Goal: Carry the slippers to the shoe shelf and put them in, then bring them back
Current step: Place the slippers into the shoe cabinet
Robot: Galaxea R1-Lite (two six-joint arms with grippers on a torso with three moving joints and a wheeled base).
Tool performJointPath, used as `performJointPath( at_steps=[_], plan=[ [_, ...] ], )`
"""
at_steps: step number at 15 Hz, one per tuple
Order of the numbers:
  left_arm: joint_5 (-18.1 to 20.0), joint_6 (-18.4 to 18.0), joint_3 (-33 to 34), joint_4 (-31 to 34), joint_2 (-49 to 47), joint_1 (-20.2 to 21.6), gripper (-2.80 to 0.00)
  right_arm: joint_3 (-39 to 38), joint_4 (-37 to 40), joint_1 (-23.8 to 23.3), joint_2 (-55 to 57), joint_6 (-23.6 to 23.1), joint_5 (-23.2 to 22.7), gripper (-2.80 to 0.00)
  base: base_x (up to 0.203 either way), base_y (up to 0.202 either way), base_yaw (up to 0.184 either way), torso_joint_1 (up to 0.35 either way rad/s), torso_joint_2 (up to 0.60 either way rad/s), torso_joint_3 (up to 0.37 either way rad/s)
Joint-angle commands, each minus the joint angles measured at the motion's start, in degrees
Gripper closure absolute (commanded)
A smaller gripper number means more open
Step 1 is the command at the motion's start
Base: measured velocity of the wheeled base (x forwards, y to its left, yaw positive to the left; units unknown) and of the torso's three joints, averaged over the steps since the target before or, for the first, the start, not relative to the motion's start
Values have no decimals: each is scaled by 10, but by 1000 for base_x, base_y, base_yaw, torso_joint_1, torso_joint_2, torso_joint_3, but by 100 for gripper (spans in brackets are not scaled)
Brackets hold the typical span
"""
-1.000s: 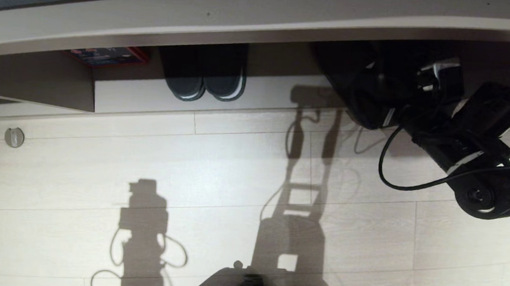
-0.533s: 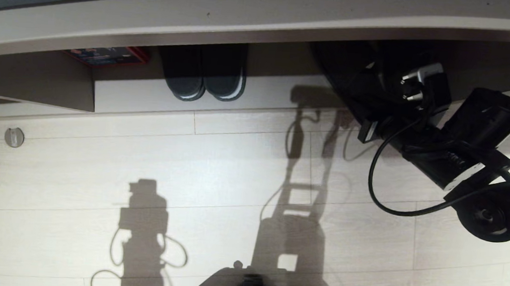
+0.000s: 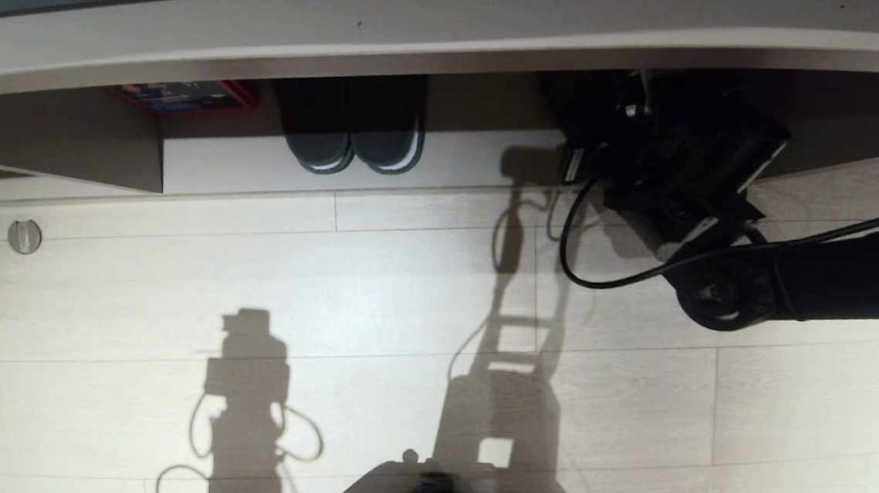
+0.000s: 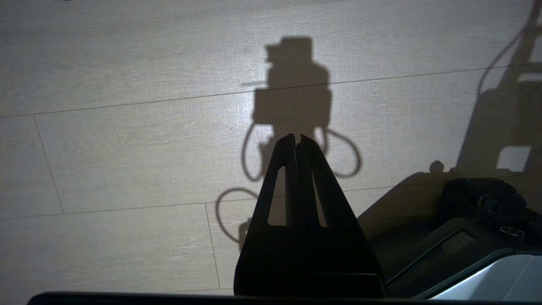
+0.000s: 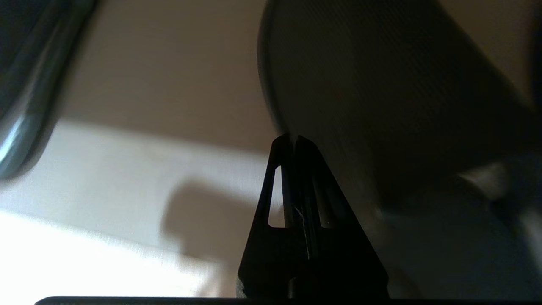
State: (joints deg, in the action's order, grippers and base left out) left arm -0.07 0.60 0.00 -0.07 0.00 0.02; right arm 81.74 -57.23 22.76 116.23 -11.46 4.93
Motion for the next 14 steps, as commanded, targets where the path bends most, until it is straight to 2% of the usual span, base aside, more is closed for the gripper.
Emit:
performJointPath(
  at_steps=[1, 5, 14],
  plan=[
    [0, 0, 1, 0, 1, 0, 0, 65, 5, 5, 66, 1, 6, 0, 0, 0, 0, 0, 0, 0],
    [0, 0, 0, 0, 1, 0, 0, 159, 14, 7, 107, 1, 60, 0, 0, 0, 0, 0, 0, 0],
    [0, 0, 1, 0, 1, 1, 0, 199, 10, -7, 113, 0, 70, 0, 0, 0, 0, 0, 0, 0]
  ],
)
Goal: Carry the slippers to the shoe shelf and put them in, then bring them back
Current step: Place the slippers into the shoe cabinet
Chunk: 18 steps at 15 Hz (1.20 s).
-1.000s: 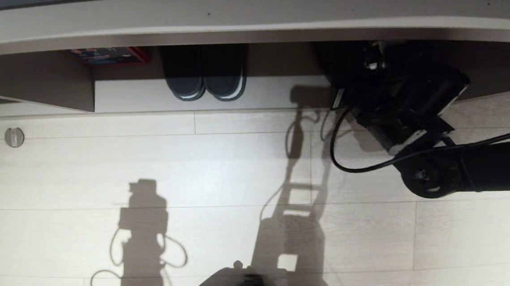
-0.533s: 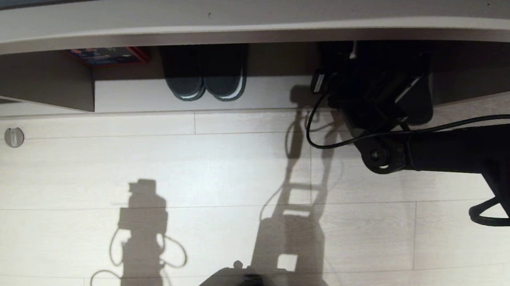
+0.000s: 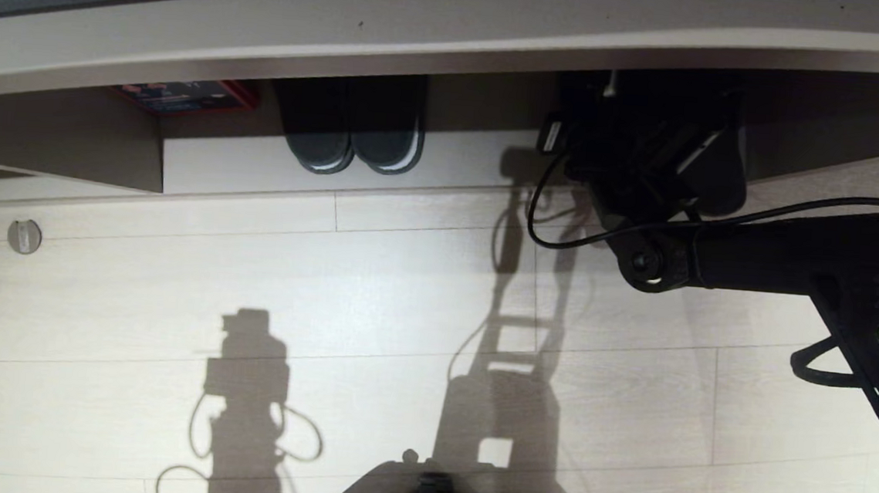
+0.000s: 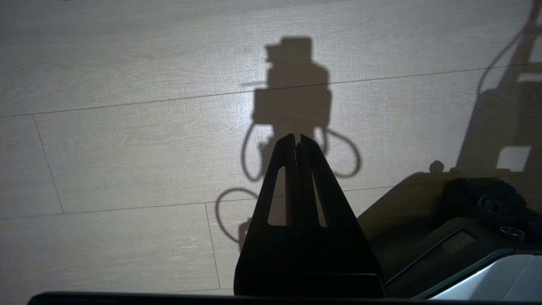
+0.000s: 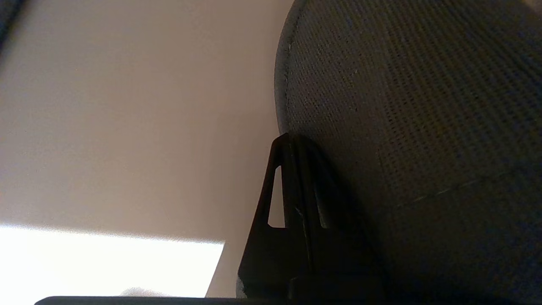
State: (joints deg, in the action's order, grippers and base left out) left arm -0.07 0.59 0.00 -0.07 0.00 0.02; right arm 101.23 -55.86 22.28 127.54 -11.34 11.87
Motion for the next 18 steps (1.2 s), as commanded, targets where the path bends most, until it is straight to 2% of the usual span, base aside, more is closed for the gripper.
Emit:
performJointPath(
  at_steps=[1, 8, 13, 18],
  plan=[
    [0, -1, 0, 0, 1, 0, 0, 7, -3, -3, -4, -1, 0, 0, 0, 0, 0, 0, 0, 0],
    [0, 0, 0, 0, 1, 0, 0, 10, -5, -7, -14, 0, 1, 0, 0, 0, 0, 0, 0, 0],
    [0, 0, 1, 0, 1, 0, 0, -15, -15, 5, -41, 1, 1, 0, 0, 0, 0, 0, 0, 0],
    [0, -1, 0, 0, 1, 1, 0, -191, -111, 26, -106, -2, -2, 0, 0, 0, 0, 0, 0, 0]
  ],
)
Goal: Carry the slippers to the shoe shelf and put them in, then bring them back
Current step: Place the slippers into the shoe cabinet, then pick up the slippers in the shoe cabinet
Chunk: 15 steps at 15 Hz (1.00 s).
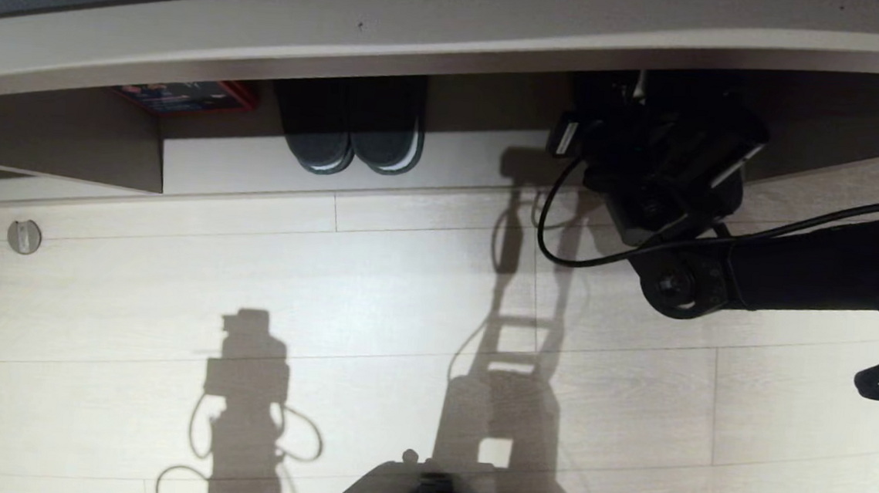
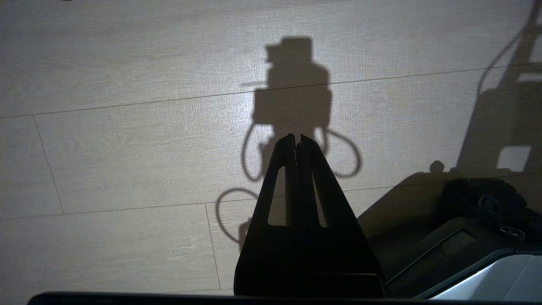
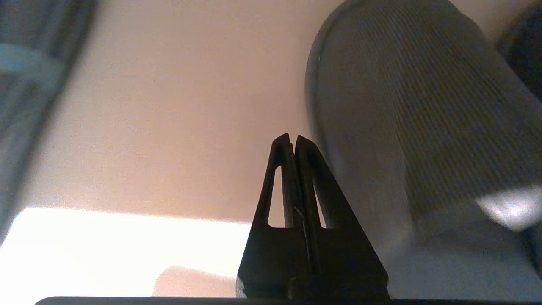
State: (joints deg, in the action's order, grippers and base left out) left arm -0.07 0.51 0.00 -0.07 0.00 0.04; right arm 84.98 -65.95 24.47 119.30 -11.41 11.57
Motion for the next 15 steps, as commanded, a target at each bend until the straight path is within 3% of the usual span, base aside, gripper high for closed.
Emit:
performJointPath(
  at_steps=[1, 8, 10, 12, 15],
  plan=[
    [0, 0, 0, 0, 0, 1, 0, -60, -30, 10, -45, -2, -1, 0, 0, 0, 0, 0, 0, 0],
    [0, 0, 0, 0, 1, 1, 0, -428, -71, 77, -310, -11, -6, 0, 0, 0, 0, 0, 0, 0],
    [0, 0, 1, 0, 1, 0, 0, -503, -68, 84, -376, -11, -5, 0, 0, 0, 0, 0, 0, 0],
    [1, 0, 0, 0, 1, 0, 0, -580, -35, 86, -503, -10, -4, 0, 0, 0, 0, 0, 0, 0],
    [0, 0, 0, 0, 1, 1, 0, -633, 107, 76, -707, 0, -5, 0, 0, 0, 0, 0, 0, 0]
  ],
)
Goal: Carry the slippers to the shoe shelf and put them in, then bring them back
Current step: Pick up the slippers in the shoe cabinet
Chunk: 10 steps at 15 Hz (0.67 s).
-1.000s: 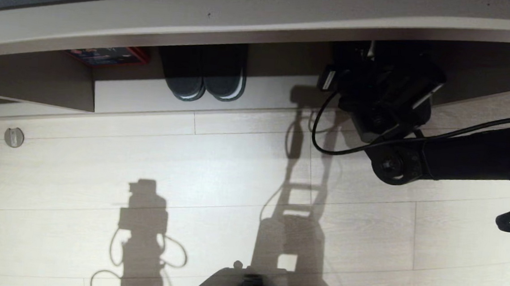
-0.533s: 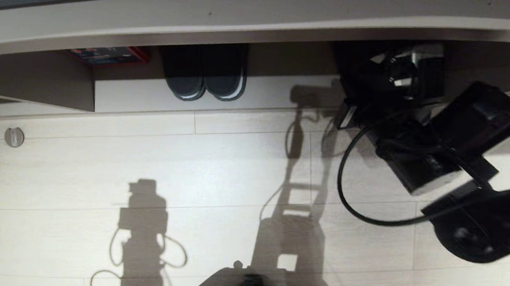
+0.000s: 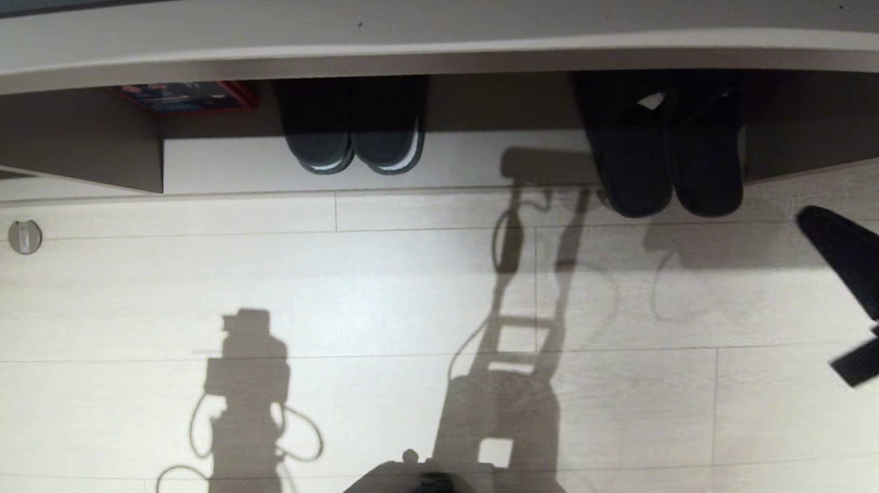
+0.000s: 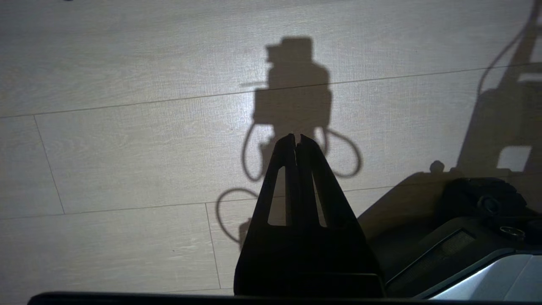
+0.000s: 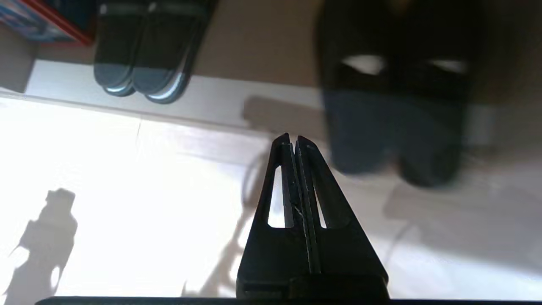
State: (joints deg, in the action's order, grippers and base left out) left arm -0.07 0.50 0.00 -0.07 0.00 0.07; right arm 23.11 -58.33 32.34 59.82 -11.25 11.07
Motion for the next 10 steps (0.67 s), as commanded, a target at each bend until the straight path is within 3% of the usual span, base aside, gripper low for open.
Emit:
performJointPath(
  at_steps=[1, 4, 7, 10],
  plan=[
    [0, 0, 0, 0, 1, 0, 0, -21, 89, -15, -165, 6, -1, 0, 0, 0, 0, 0, 0, 0],
    [1, -1, 0, 0, 0, 0, 0, -34, 253, -116, -308, 38, -22, 0, 0, 0, 0, 0, 0, 0],
    [1, -1, 0, 0, 1, 0, 0, -73, 309, -219, -394, 54, -63, 0, 0, 0, 0, 0, 0, 0],
    [1, -1, 0, 0, 1, 0, 0, -132, 322, -256, -435, 59, -63, 0, 0, 0, 0, 0, 0, 0]
  ],
)
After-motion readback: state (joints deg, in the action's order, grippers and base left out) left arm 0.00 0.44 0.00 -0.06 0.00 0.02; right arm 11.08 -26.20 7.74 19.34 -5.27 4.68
